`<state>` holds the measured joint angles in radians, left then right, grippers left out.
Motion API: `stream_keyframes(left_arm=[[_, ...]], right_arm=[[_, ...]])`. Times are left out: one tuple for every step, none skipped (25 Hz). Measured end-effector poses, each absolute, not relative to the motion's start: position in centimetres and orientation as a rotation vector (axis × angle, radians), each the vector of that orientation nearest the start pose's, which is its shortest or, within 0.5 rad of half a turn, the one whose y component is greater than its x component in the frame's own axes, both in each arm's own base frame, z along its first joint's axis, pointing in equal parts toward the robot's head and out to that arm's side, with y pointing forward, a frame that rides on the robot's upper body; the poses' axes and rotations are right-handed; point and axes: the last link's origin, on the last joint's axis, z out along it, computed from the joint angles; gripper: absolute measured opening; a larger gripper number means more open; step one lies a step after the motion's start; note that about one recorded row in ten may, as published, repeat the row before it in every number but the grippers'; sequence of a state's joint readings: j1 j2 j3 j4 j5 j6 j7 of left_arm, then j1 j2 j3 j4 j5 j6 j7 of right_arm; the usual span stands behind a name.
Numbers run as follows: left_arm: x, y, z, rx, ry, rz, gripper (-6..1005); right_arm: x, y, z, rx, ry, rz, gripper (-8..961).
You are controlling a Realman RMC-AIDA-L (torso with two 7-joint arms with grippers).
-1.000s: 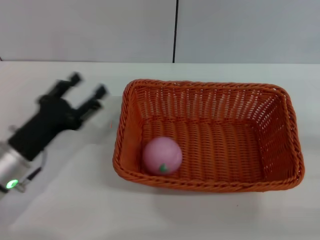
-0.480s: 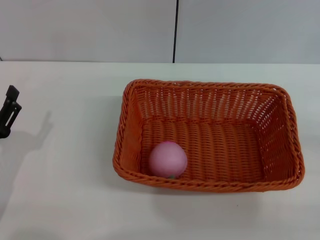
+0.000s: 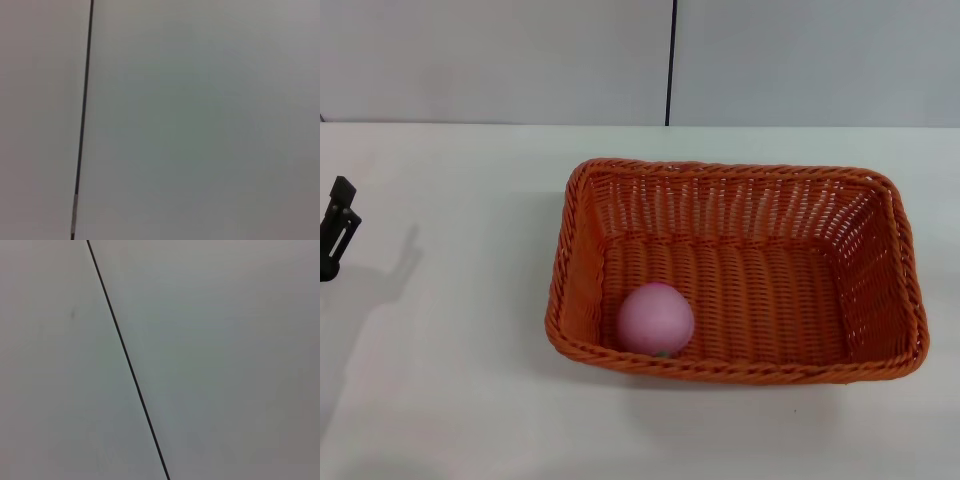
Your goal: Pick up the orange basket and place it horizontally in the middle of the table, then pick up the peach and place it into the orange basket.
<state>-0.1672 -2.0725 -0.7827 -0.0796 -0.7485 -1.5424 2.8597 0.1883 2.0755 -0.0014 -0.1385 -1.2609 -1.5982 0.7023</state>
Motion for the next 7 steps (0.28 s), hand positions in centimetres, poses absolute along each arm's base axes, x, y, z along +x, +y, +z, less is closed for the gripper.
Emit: stream_keyframes(left_arm=[[-36.53,21.79,0.37,-1.569,-0.512,-0.810,813],[-36.53,21.79,0.37,-1.569,-0.512,-0.810,813],[-36.60,21.68,0.38,-1.567,-0.514,-0.808,813],[-36.75,21.44,0.42,-1.562,-0.518,-0.803,813],[-36.75,21.44,0.42,-1.562,-0.518,-0.803,813],[-36.81,21.32,0.46,-1.560,-0.519,-0.802,813],[-36.85,21.23,0.49,-1.558,-0.519,-0.801,813]], right_arm=[[39.87,21.56,8.32,-1.184,0.630,1.009,639],[39.85,21.58,8.25,-1.184,0.631,1.009,639],[39.78,21.66,8.12,-1.183,0.634,1.012,639],[39.75,21.69,8.05,-1.183,0.636,1.014,639],[39.75,21.69,8.05,-1.183,0.636,1.014,639],[39.68,21.77,7.91,-1.182,0.640,1.019,639],[39.68,21.77,7.91,-1.182,0.640,1.019,639]])
